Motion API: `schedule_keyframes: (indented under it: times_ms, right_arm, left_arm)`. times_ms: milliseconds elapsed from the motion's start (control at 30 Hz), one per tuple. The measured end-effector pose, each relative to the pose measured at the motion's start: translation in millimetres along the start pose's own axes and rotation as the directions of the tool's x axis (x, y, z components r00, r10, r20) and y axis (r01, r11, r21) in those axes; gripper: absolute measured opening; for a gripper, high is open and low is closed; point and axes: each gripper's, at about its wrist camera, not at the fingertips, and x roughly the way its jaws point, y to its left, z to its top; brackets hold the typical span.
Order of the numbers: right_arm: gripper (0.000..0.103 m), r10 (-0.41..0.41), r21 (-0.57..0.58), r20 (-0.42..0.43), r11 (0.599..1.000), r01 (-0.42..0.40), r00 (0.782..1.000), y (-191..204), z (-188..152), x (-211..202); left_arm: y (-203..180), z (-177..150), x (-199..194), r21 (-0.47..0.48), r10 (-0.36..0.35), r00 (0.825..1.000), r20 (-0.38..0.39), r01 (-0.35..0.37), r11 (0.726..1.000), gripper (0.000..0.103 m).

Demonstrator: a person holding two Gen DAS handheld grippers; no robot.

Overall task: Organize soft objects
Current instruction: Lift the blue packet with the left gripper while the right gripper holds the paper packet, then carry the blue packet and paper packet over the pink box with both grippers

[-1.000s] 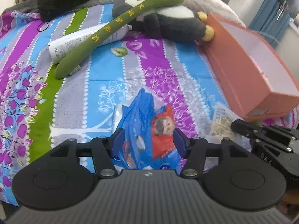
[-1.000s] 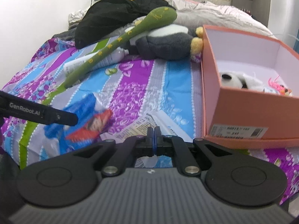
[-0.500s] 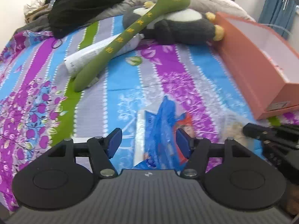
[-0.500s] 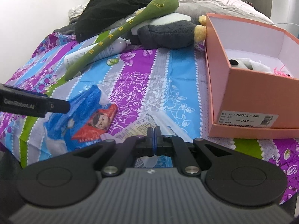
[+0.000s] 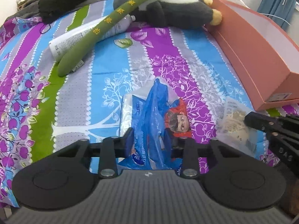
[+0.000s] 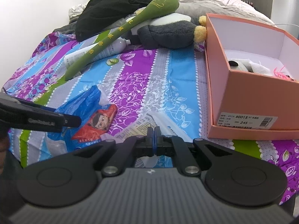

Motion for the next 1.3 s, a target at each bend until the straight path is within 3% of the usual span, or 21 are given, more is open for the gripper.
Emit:
schedule_keyframes:
  times_ms: [100,300,767,1300]
  right_arm:
    - [0.004,-0.004,0.0,0.007,1.0,0.004,1.0,-2,3,-4]
    - [0.004,0.006,0.011,0.024,1.0,-0.006,1.0,-4,11,-14]
    - [0.004,0.003,-0.002,0.173,1.0,-0.003,0.985,-8,67,-60]
    - [0.004,-0.118,0.024,0.364,0.993,0.118,0.924,-66,138,-116]
  left_arm:
    - [0,1,2,-0.007,-0.01,1.0,-0.004,0.01,1.0,0.019]
    - [-7,10,-13,-0.014,-0.041,0.999,0.023,0.041,0.999,0.01]
    - [-26,68,-68,-0.028,-0.133,0.98,0.146,0.138,0.99,0.009]
    - [-92,149,-124,0.076,-0.242,0.923,0.3,0.23,0.97,0.009]
